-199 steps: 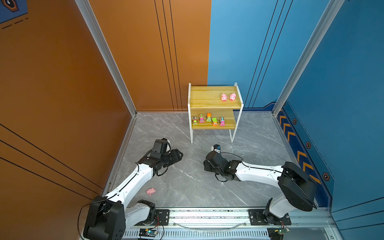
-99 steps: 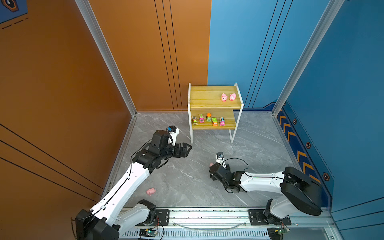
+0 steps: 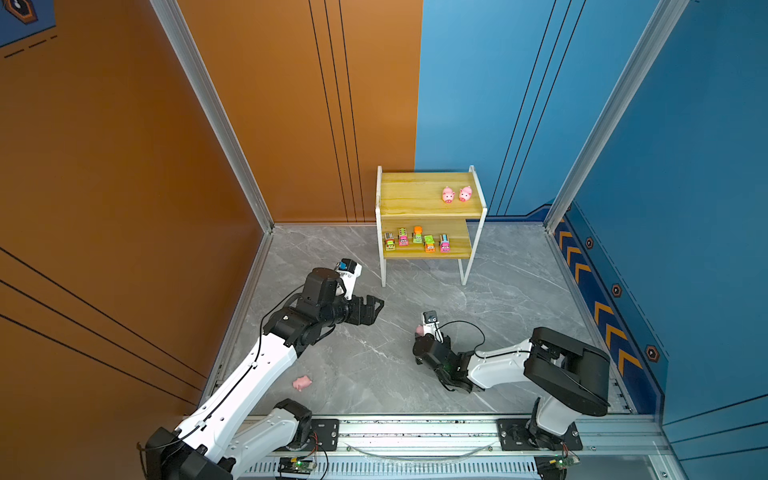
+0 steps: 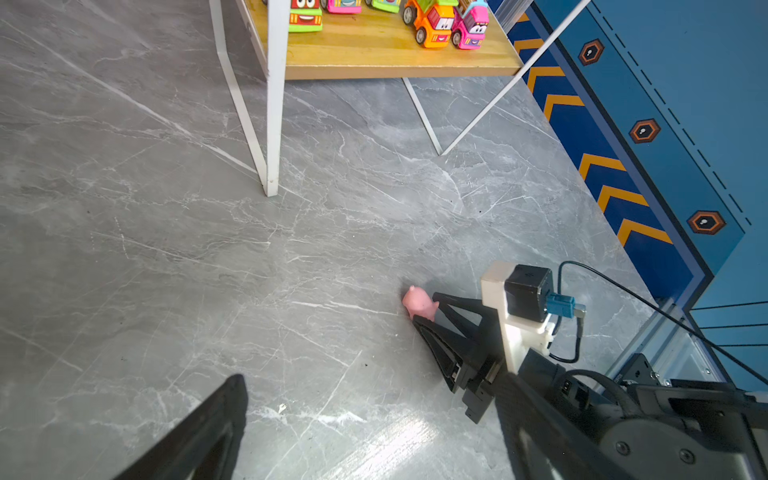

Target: Place and organize the plastic toys onto the shelf

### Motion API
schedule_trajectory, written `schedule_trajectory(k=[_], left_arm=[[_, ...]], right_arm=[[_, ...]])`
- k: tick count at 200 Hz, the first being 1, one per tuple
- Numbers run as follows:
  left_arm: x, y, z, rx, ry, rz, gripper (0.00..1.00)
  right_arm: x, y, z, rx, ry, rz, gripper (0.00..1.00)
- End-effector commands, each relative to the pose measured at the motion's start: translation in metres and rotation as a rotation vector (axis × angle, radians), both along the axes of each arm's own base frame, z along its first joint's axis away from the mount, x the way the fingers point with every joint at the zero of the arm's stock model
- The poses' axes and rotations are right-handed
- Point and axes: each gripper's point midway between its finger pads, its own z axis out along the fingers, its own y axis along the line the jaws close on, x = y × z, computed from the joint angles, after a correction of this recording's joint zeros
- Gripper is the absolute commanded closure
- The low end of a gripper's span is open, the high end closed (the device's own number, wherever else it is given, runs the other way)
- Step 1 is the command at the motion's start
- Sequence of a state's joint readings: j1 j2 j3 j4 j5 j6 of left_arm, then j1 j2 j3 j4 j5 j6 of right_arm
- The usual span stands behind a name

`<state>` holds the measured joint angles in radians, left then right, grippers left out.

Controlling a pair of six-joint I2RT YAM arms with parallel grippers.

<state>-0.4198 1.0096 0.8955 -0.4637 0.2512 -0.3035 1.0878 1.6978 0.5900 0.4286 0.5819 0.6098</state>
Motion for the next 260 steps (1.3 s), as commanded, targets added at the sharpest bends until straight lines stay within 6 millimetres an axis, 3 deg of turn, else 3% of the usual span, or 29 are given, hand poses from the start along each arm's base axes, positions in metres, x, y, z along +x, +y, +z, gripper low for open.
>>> schedule_trajectory(k=[1, 21, 35, 88, 134, 154, 158, 195, 237, 241, 260], left_arm=[[0.0, 0.002, 0.001, -0.019, -0.012, -0.001, 0.06], [0.001, 0.004, 0.001, -0.021, -0.01, 0.009, 0.06], [0.001, 0.006, 0.001, -0.02, -0.015, 0.015, 0.06], [0.001, 0.004, 0.007, -0.037, -0.02, 0.004, 0.07], [0.003, -0.003, 0.039, -0.022, -0.115, -0.008, 0.07], [0.006, -0.011, 0.051, 0.025, -0.146, -0.03, 0.07], [0.006, -0.012, 0.049, 0.04, -0.144, -0.034, 0.07], [0.01, -0.016, 0.031, 0.083, -0.113, -0.053, 0.08], [0.009, -0.016, 0.015, 0.098, -0.079, -0.066, 0.08], [0.008, -0.017, 0.014, 0.099, -0.075, -0.068, 0.08], [0.008, -0.017, 0.011, 0.098, -0.067, -0.068, 0.08]], right_arm=[[0.008, 0.002, 0.016, 0.007, -0.047, -0.009, 0.7], [0.007, 0.005, 0.039, 0.02, -0.066, 0.016, 0.76], [0.006, 0.007, 0.067, 0.021, -0.073, 0.038, 0.8], [0.015, 0.003, 0.201, -0.03, -0.078, 0.089, 0.81], [0.06, -0.008, 0.32, -0.015, -0.154, 0.044, 0.82], [0.089, -0.016, 0.347, -0.023, -0.16, -0.003, 0.83], [0.094, -0.016, 0.36, -0.006, -0.176, -0.008, 0.83], [0.141, -0.015, 0.387, 0.002, -0.181, -0.047, 0.83], [0.18, -0.006, 0.382, -0.02, -0.179, -0.079, 0.82], [0.19, -0.018, 0.381, -0.024, -0.18, -0.111, 0.82], [0.202, -0.022, 0.377, -0.031, -0.181, -0.131, 0.81]])
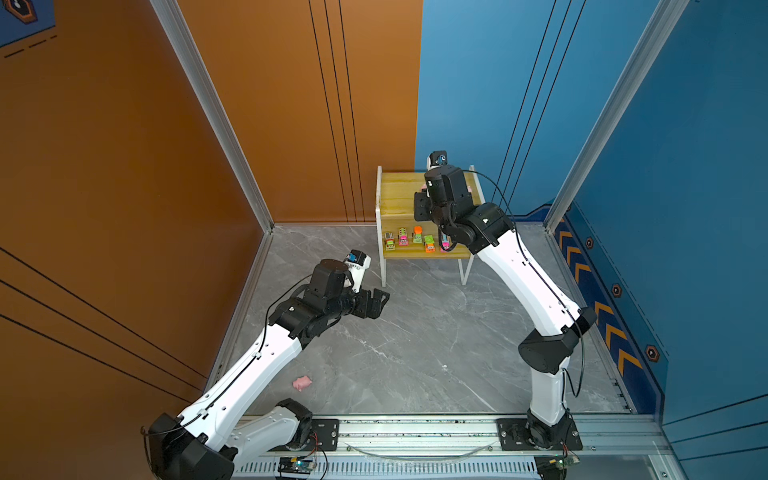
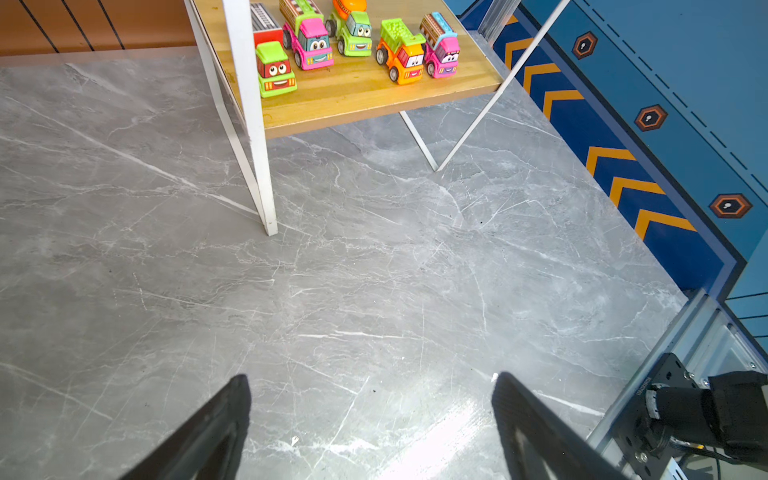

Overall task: Place and organize the plastic toys onto the shelf
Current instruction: 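Carry the pig with right gripper up over the shelf's upper tier, then open right gripper to set the pig beside the other pigs, pull back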

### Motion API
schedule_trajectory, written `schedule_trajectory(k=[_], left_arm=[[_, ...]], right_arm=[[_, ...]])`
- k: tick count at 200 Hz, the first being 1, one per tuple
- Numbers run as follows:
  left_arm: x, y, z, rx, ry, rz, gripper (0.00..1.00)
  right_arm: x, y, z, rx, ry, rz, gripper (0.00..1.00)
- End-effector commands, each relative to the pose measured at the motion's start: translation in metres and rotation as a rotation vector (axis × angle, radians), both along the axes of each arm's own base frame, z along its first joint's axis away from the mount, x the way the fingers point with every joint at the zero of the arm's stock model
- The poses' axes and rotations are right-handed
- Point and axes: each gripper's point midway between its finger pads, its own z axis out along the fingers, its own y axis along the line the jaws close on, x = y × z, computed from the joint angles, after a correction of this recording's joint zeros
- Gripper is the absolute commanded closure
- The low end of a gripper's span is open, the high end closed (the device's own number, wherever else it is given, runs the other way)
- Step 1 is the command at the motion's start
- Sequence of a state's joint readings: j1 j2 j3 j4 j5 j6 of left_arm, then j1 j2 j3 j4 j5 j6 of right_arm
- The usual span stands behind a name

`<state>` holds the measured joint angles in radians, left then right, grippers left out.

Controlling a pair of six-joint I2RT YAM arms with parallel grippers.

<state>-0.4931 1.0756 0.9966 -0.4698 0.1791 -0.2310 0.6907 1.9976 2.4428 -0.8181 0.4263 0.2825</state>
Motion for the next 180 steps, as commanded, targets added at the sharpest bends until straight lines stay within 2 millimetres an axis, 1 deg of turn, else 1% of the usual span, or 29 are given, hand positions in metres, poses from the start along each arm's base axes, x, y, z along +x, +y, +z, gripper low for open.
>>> schedule_trajectory(k=[1, 20, 58, 82, 83, 84, 89, 130, 168, 180], left_arm=[[-0.002, 0.001, -0.01, 0.028, 0.017, -0.008, 0.08], [-0.002, 0.001, -0.012, 0.026, 0.021, -0.009, 0.09], [-0.002, 0.0, -0.011, 0.012, 0.026, -0.012, 0.09], [-0.003, 0.001, -0.011, 0.007, 0.026, -0.011, 0.09], [-0.003, 0.001, -0.011, 0.007, 0.026, -0.011, 0.09], [-0.003, 0.001, -0.011, 0.007, 0.026, -0.01, 0.09], [-0.003, 0.001, -0.011, 0.007, 0.027, -0.009, 0.09], [-0.003, 0.003, -0.009, 0.002, 0.022, -0.005, 0.09], [-0.003, 0.003, -0.009, -0.002, 0.022, -0.006, 0.09], [-0.003, 0.003, -0.009, -0.004, 0.022, -0.006, 0.09]], right_arm=[[0.007, -0.017, -0.001, -0.042, 0.016, -0.026, 0.81], [0.014, -0.019, -0.008, -0.041, 0.027, -0.032, 0.8], [0.021, -0.017, -0.019, -0.053, 0.044, -0.039, 0.78], [0.022, -0.02, -0.015, -0.047, 0.035, -0.045, 0.75], [0.025, -0.017, -0.022, -0.056, 0.046, -0.045, 0.75], [0.026, -0.016, -0.026, -0.06, 0.052, -0.046, 0.75], [0.029, -0.015, -0.03, -0.063, 0.058, -0.048, 0.75], [0.034, -0.015, -0.032, -0.057, 0.056, -0.05, 0.74], [0.04, -0.015, -0.038, -0.06, 0.065, -0.056, 0.72], [0.04, -0.016, -0.038, -0.06, 0.066, -0.058, 0.69]])
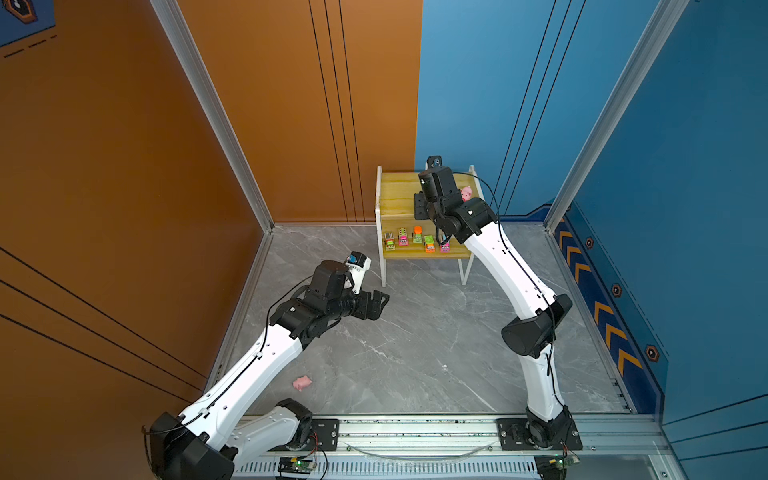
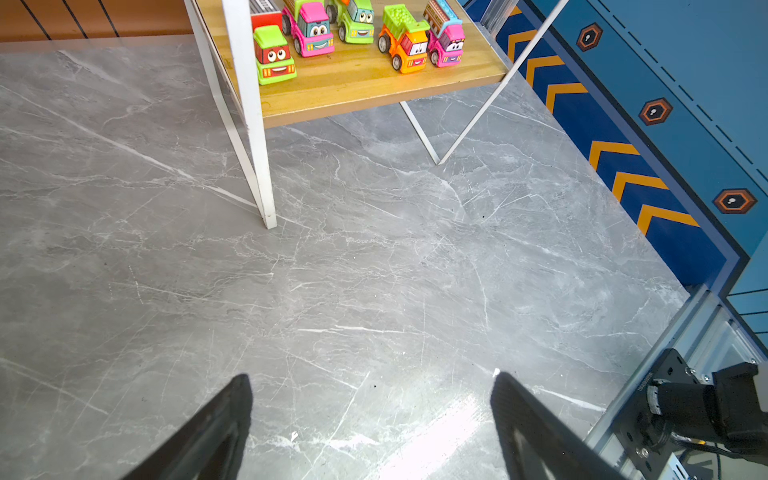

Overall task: Place and organize the plastic toys onto the shelf
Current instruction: 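Open right gripper to set the pig beside the other pigs, pull back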

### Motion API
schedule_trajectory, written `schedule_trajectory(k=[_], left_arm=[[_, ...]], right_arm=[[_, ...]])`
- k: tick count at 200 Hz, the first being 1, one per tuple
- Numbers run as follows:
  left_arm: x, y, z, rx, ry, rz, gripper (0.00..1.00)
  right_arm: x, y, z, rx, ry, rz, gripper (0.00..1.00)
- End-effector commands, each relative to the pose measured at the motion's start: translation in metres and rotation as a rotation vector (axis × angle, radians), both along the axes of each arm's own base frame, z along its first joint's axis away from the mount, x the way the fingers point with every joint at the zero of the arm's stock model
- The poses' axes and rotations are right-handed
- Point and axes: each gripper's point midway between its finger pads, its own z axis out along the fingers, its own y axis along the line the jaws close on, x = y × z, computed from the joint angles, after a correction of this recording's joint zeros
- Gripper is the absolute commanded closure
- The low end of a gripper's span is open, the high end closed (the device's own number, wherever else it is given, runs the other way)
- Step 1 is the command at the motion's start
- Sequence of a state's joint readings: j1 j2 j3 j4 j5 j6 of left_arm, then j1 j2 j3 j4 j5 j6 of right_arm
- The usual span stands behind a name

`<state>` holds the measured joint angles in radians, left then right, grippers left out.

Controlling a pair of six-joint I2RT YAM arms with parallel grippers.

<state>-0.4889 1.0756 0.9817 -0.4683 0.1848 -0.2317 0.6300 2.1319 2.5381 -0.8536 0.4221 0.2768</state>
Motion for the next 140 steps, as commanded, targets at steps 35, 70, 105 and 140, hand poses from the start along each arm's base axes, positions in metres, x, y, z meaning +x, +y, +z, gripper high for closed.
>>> schedule_trajectory(k=[35, 70, 105, 140], left_arm=[[0.0, 0.005, -0.004, -0.008, 0.012, 0.004, 0.09], [0.011, 0.022, -0.004, -0.029, 0.016, 0.079, 0.08], [0.03, 0.076, -0.017, 0.015, 0.06, 0.324, 0.07], [0.014, 0.149, -0.055, 0.106, 0.233, 0.649, 0.06]], right_arm=[[-0.001, -0.006, 0.013, 0.002, -0.017, 0.012, 0.52], [-0.021, -0.006, 0.072, 0.037, -0.152, 0.048, 0.34], [-0.065, -0.01, 0.134, 0.037, -0.281, 0.105, 0.22], [-0.133, 0.016, 0.104, -0.002, -0.26, 0.253, 0.17]])
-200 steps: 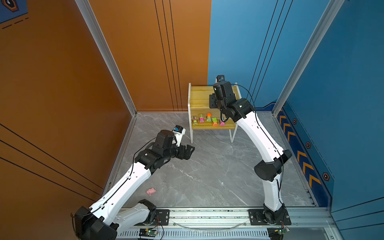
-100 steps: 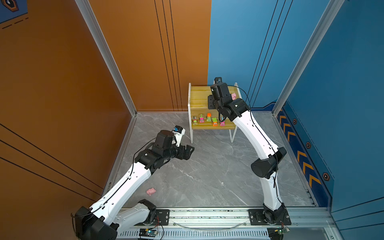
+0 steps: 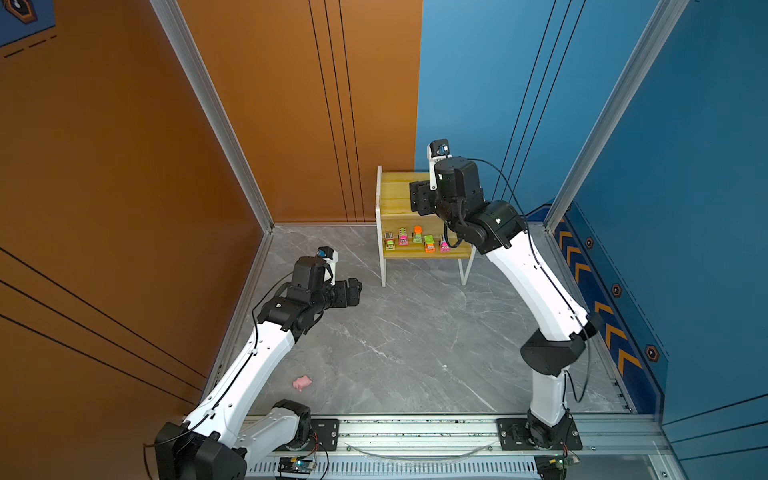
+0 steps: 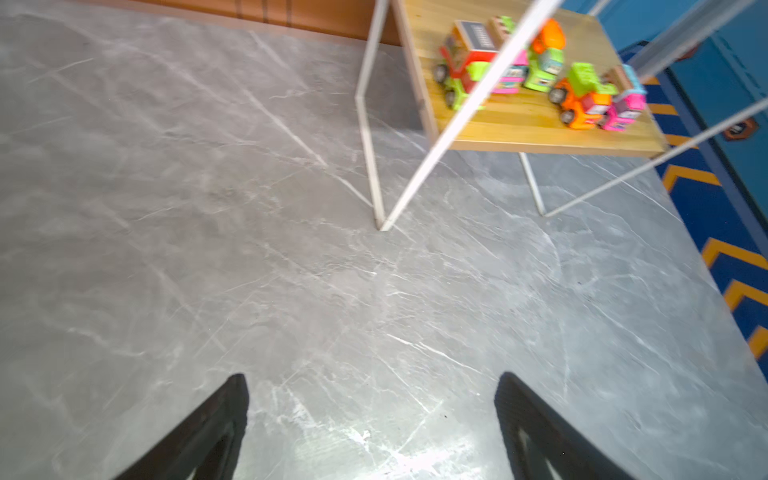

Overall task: Place and organize the plastic toys onto the shelf
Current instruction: 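Open right gripper to set the pig beside the other pigs, pull back, then lower left gripper onto the pig near its base and close while right gripper withdraws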

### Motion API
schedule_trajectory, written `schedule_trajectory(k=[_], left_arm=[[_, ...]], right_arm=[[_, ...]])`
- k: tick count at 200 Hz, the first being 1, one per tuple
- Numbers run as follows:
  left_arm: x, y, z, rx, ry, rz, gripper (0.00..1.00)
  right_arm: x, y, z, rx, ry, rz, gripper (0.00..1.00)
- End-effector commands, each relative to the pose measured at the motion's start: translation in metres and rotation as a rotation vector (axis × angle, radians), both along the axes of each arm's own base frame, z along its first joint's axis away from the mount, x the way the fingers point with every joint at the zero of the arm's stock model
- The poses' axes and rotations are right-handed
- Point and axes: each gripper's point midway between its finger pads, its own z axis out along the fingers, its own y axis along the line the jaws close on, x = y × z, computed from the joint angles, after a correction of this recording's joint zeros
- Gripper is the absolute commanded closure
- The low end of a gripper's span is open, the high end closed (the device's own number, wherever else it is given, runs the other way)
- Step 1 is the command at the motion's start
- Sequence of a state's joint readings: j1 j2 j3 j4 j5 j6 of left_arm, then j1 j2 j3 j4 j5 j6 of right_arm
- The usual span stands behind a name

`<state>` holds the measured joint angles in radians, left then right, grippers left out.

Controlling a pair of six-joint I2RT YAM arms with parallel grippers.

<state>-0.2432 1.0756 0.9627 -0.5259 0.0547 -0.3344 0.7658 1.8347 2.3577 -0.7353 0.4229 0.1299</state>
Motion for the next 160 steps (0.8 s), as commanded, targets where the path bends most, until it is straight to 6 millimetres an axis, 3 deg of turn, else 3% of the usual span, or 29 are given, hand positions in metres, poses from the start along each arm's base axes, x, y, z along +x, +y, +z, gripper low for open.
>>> schedule_trajectory(k=[1, 10, 44, 76, 92, 117, 160], left_arm=[[-0.02, 0.052, -0.036, 0.046, 0.163, 0.247, 0.06], [-0.031, 0.065, -0.047, 0.026, 0.206, 0.314, 0.06], [-0.071, 0.101, -0.082, -0.001, 0.333, 0.502, 0.07], [-0.094, 0.113, -0.113, -0.028, 0.455, 0.614, 0.07], [-0.1, 0.112, -0.122, -0.05, 0.499, 0.658, 0.07], [-0.119, 0.109, -0.141, -0.092, 0.577, 0.748, 0.09], [-0.149, 0.115, -0.153, -0.052, 0.638, 0.869, 0.12]], right_arm=[[-0.044, 0.0, -0.002, -0.021, -0.052, 0.068, 0.17], [-0.064, 0.003, -0.019, -0.002, -0.049, 0.118, 0.15], [-0.127, 0.013, -0.134, -0.026, 0.062, 0.258, 0.13], [-0.183, 0.041, -0.23, -0.091, 0.14, 0.433, 0.13], [-0.202, 0.05, -0.266, -0.138, 0.179, 0.486, 0.14], [-0.21, 0.048, -0.301, -0.134, 0.234, 0.49, 0.15], [-0.197, 0.026, -0.319, -0.075, 0.289, 0.442, 0.15]])
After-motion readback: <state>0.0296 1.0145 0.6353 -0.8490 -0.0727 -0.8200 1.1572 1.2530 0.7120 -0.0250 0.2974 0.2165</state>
